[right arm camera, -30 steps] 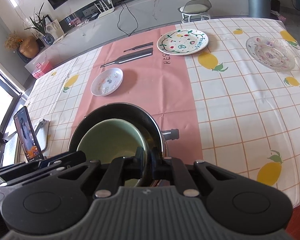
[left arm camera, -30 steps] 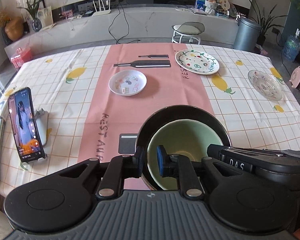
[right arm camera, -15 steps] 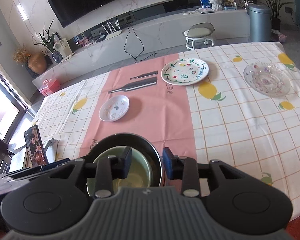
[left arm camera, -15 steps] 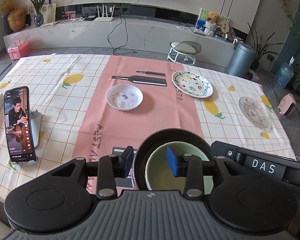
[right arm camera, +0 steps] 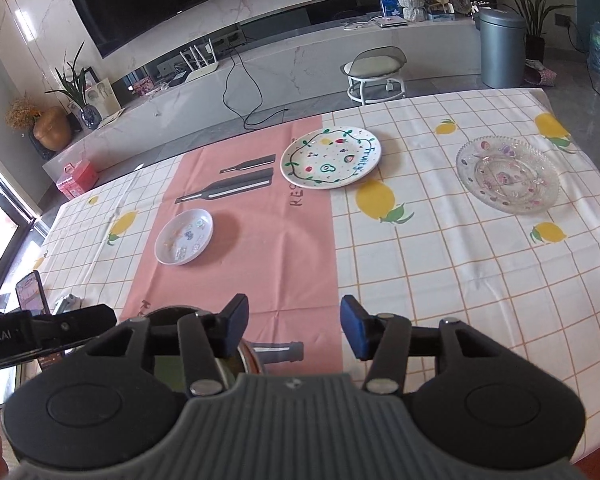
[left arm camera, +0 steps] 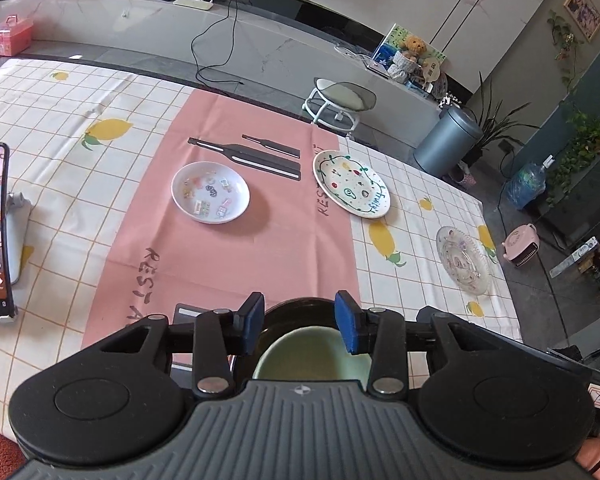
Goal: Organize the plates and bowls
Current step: 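Move both open tools to the white 'Fruity' plate and close on its rim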
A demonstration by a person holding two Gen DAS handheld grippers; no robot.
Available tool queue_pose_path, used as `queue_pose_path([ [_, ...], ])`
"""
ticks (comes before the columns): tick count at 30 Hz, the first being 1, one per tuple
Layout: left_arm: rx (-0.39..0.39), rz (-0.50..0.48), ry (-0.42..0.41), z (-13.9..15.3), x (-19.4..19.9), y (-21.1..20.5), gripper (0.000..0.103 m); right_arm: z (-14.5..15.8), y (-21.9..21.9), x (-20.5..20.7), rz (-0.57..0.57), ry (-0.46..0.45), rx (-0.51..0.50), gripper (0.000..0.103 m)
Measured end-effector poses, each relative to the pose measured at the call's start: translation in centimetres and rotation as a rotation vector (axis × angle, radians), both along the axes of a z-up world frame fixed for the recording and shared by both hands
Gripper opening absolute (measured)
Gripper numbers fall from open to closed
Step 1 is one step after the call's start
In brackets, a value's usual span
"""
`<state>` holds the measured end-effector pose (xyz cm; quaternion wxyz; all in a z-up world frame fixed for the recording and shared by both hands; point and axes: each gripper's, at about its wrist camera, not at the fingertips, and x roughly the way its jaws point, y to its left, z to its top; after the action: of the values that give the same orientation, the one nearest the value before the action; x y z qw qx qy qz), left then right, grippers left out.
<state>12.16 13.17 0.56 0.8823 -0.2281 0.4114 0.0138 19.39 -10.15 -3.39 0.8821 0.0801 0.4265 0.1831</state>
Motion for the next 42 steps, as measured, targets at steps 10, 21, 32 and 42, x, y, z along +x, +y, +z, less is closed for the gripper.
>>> queue_pose_path([
  [10, -0.078, -0.136, -0.04, 0.4, 6.0, -0.4, 0.046, -0.9, -3.3, 3.4, 0.04, -0.13, -0.062, 0.059],
  [21, 0.003, -0.241, -0.064, -1.4, 13.2, 0.2, 0.046, -2.9, -6.6, 10.1, 0.005, 0.012, 0.038, 0.059],
  [32, -0.063, -0.269, -0.029, -5.6, 20.7, 1.7, 0.046, -6.4, -5.6, 17.6, -0.047, 0.099, 0.211, 0.05],
  [42, -0.171, -0.2, 0.05, -10.5, 26.2, 2.8, 0.045, -10.9, -5.4, 23.4, -0.155, 0.196, 0.35, 0.044],
])
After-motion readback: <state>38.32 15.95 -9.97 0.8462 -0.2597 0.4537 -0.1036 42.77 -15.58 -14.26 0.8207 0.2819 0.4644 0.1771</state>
